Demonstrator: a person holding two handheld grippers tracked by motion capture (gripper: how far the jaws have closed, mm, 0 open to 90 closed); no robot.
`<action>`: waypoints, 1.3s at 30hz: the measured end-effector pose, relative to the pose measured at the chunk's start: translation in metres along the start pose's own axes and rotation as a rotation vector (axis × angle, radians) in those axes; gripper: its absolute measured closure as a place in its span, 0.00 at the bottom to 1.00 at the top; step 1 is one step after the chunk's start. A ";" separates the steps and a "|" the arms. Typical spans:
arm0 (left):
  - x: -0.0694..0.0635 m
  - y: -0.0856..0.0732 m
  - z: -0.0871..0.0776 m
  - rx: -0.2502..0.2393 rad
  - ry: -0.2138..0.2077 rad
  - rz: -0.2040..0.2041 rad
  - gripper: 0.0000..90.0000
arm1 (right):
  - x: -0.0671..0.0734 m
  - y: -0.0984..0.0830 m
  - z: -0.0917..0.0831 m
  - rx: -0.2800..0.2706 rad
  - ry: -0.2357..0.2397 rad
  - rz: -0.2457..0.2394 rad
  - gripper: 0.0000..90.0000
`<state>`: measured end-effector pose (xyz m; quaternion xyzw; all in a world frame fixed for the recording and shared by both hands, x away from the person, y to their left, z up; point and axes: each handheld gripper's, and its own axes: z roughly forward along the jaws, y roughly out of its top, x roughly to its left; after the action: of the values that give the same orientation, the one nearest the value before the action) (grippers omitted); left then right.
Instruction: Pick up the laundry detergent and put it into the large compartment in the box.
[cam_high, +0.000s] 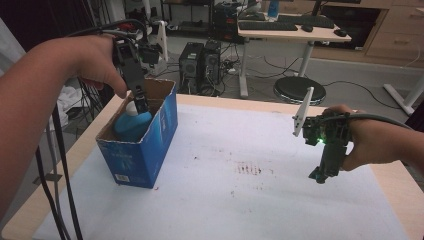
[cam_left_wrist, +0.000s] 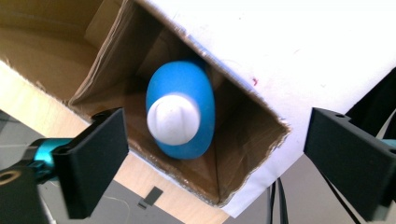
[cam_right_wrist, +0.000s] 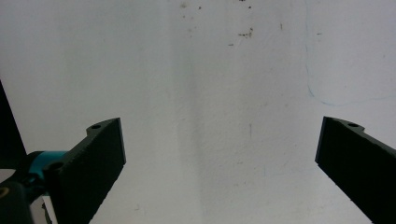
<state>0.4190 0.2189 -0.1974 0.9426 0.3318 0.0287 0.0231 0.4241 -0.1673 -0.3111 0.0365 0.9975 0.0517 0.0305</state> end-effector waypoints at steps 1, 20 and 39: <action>-0.001 0.001 -0.001 -0.004 -0.001 0.005 0.05 | 0.000 0.000 0.000 0.001 -0.002 0.002 0.01; -0.032 0.032 -0.012 -0.062 -0.028 0.164 0.02 | 0.003 0.000 -0.001 0.002 -0.003 0.015 0.01; -0.061 0.070 0.014 0.007 -0.099 0.344 0.02 | 0.005 -0.004 -0.005 0.022 -0.003 0.034 0.01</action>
<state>0.4167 0.1258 -0.2093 0.9858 0.1642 -0.0155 0.0312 0.4180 -0.1714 -0.3073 0.0539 0.9972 0.0412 0.0308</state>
